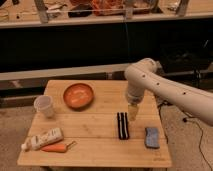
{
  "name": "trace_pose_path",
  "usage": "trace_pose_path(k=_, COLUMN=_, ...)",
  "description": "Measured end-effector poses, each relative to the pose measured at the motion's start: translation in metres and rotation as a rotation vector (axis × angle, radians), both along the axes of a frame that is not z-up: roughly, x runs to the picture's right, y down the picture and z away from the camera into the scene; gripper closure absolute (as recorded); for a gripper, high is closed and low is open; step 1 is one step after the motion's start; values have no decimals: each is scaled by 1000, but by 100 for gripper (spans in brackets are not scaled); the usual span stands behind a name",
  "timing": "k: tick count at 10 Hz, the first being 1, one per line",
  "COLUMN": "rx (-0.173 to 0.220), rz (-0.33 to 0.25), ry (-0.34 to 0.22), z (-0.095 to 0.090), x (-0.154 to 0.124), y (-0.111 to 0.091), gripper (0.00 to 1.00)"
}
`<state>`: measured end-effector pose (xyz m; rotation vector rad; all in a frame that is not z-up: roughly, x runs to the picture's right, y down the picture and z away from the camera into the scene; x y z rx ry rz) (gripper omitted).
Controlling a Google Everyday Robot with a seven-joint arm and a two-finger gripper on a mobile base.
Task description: Move the arm in a circular motion
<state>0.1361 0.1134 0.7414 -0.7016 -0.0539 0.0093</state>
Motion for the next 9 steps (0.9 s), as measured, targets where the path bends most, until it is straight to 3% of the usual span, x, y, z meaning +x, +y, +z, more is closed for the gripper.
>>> trace_pose_path(k=3, rx=-10, rz=-18, ry=-10, z=-4, x=1, y=7, gripper=20)
trace_pose_path(k=9, rx=-22, rz=-115, ry=-53, z=-19, x=-13, y=30, gripper=20)
